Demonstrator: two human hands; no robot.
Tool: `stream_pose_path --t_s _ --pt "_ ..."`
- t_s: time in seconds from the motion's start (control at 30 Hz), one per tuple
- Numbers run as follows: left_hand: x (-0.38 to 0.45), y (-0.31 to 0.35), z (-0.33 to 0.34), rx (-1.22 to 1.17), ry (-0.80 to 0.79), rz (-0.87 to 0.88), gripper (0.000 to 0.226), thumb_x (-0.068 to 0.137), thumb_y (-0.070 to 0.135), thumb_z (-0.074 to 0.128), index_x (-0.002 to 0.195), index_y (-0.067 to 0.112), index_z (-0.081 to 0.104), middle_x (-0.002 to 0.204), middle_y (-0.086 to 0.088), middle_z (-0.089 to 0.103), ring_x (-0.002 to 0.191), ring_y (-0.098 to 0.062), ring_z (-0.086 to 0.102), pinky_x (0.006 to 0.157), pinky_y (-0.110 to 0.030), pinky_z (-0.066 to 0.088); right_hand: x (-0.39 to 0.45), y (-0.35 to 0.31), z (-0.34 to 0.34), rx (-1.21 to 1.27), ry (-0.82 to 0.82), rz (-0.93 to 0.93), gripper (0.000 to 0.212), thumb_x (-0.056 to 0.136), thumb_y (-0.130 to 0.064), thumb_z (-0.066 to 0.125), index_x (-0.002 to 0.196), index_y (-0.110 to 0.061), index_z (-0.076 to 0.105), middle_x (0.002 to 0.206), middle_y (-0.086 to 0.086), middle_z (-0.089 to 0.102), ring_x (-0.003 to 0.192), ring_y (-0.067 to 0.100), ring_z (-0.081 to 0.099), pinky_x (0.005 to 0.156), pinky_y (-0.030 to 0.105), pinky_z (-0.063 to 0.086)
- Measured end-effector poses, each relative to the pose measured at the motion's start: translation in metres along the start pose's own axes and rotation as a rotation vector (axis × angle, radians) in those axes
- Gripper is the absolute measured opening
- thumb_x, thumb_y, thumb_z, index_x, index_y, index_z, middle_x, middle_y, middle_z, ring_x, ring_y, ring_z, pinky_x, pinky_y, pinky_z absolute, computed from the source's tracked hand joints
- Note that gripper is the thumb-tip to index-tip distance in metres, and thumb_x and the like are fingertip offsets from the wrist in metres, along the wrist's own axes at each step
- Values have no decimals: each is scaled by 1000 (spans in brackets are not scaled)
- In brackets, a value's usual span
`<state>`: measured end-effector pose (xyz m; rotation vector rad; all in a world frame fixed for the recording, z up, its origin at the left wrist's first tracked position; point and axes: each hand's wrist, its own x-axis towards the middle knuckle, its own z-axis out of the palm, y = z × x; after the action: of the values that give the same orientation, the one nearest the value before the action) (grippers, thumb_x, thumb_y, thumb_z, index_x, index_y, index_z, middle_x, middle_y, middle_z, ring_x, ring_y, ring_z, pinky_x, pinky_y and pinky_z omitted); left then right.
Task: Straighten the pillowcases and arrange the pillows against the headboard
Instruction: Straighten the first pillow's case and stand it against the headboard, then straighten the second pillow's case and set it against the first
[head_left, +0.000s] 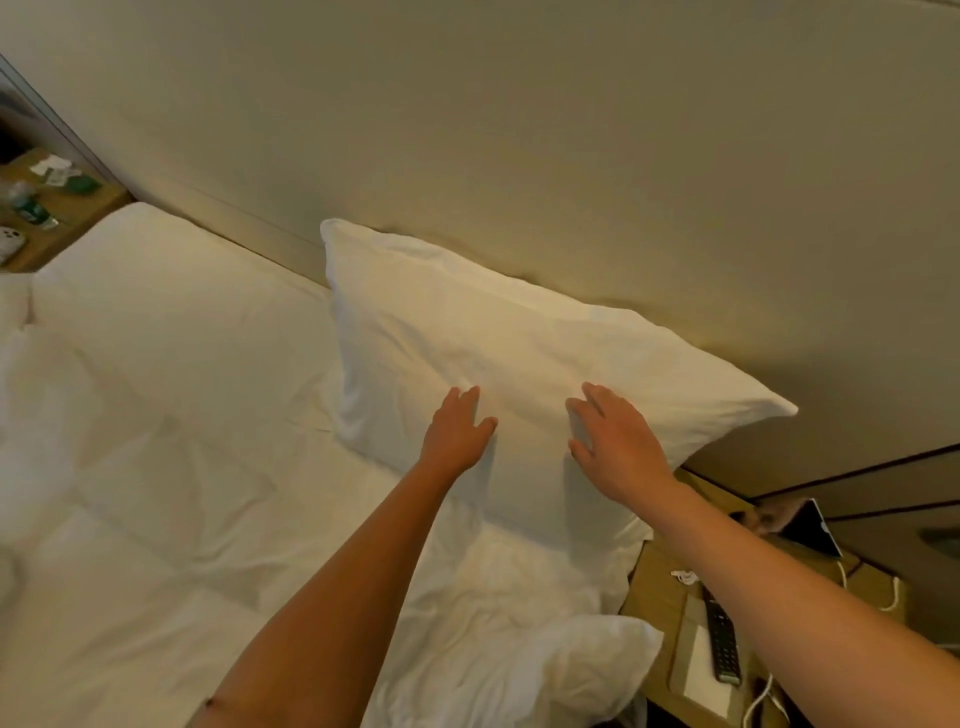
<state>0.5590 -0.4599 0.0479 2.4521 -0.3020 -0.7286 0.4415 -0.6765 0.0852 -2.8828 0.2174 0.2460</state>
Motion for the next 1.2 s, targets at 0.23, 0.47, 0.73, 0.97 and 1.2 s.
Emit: stream_pose_path --t_s 0.23,0.47,0.73,0.97,1.2 --pt "-48 10 7 -160 -1 -71 58 100 45 57 150 19 46 155 -11 46 140 -30 46 114 -42 38 -28 3 -7 61 -74 -15 57 105 -37 56 156 -17 43 167 9 33 154 30 31 124 44 27" --pt "-148 9 37 -371 95 -166 44 99 46 57 130 16 62 130 -8 64 116 -23 60 96 -38 51 -112 5 -3 327 -177 38 50 105 -40 57 151 -25 47 155 0 48 143 24 44 112 41 41" --pt "-299 14 109 -692 266 -327 24 98 39 58 110 22 69 106 5 71 101 -15 67 90 -40 58 -234 32 30 571 -277 30 23 101 -35 66 122 -27 68 112 -20 66 110 3 63 91 29 51" --pt "-435 18 186 -937 448 -533 15 99 36 57 106 29 69 103 6 73 93 -10 72 86 -39 61 -305 24 68 579 -493 -121 9 101 -34 65 108 -34 71 104 -20 71 101 -3 64 85 23 52" --pt "-569 1 257 -1106 714 -790 14 102 32 56 104 27 68 98 5 74 90 -8 72 82 -33 62 -363 -78 97 456 -654 -468 8 99 -41 63 99 -37 70 94 -22 70 89 -6 64 75 15 48"
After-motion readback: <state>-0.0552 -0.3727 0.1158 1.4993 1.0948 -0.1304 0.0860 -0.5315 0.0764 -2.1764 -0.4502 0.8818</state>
